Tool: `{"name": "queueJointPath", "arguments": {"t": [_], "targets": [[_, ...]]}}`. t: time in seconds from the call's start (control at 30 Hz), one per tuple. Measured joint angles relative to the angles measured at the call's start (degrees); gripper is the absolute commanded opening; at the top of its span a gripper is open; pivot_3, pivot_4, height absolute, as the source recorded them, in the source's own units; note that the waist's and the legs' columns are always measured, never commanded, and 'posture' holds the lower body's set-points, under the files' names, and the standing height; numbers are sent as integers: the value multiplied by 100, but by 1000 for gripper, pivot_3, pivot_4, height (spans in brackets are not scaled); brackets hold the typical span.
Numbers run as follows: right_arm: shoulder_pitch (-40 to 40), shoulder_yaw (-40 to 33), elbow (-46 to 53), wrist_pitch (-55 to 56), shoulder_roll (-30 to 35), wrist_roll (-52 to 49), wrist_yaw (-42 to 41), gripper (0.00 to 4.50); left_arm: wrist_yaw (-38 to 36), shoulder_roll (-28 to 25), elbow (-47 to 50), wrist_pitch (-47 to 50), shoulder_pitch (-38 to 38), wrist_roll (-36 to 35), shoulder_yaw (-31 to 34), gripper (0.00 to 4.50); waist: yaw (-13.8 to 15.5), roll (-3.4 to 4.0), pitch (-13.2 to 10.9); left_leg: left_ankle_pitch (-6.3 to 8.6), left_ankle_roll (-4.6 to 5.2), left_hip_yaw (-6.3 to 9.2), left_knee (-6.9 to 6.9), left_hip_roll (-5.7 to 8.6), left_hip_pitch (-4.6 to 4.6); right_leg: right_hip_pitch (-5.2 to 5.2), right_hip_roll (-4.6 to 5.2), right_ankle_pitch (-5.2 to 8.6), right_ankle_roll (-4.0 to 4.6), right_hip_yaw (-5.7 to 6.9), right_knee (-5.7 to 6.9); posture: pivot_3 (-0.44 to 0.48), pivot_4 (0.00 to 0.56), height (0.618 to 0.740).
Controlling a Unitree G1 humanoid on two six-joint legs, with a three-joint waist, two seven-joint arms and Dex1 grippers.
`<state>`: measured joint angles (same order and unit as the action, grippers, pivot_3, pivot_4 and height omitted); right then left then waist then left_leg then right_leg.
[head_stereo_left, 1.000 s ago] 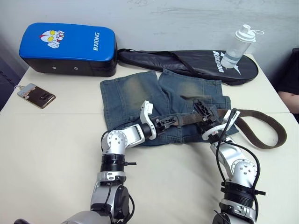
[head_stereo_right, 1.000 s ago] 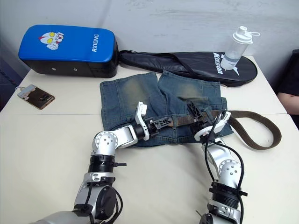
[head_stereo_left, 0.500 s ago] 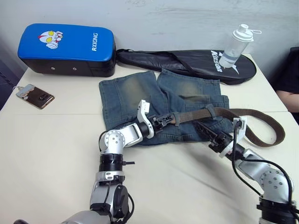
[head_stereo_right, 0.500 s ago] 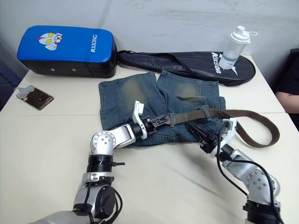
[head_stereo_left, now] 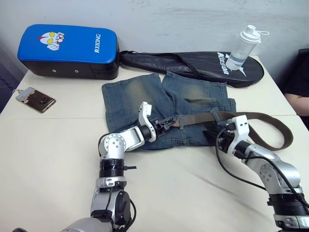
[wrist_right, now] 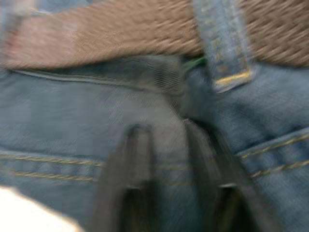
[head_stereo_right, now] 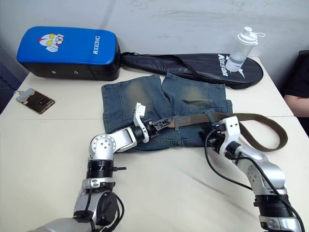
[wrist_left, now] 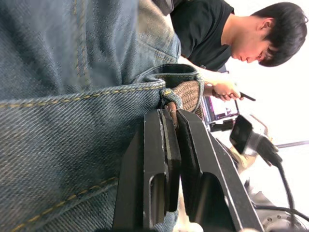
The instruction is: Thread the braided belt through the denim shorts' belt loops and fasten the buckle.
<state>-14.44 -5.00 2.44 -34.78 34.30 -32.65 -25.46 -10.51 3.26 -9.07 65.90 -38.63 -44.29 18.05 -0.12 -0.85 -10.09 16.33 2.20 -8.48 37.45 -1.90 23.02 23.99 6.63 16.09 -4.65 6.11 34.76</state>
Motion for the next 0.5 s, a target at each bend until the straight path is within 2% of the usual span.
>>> {"name": "queueJointPath", "arguments": {"t": [0.13, 0.23, 0.3, 0.5], "targets": [[-45, -7, -40, 3, -116, 154, 32, 28, 105, -654, 514, 325, 132, -200, 231, 0, -12, -3, 2, 1, -5, 1, -1, -7, -11, -10, 0, 0, 0, -11, -1, 0, 150, 740], [-89, -4, -103, 1, -141, 239, 18, 28, 96, -1398, 983, 632, 365, -342, 418, 0, -15, -5, 3, 6, -13, 4, -4, -7, -29, -28, 3, 0, 1, -18, -3, 0, 150, 740], [-124, -45, -221, 4, -140, 278, -15, 28, 115, -1752, 1190, 799, 401, -428, 687, 0, -6, -16, 9, 29, -49, 7, -5, -7, -38, -39, 5, 0, 1, -21, -8, 0, 150, 740], [-293, -38, -531, 102, -139, 461, -161, 28, 95, -2132, 1720, 1310, 672, -823, 979, 0, 8, -53, 32, 40, -58, 9, -17, 5, -61, -60, 26, 0, 1, -23, -17, 0, 150, 740]]}}
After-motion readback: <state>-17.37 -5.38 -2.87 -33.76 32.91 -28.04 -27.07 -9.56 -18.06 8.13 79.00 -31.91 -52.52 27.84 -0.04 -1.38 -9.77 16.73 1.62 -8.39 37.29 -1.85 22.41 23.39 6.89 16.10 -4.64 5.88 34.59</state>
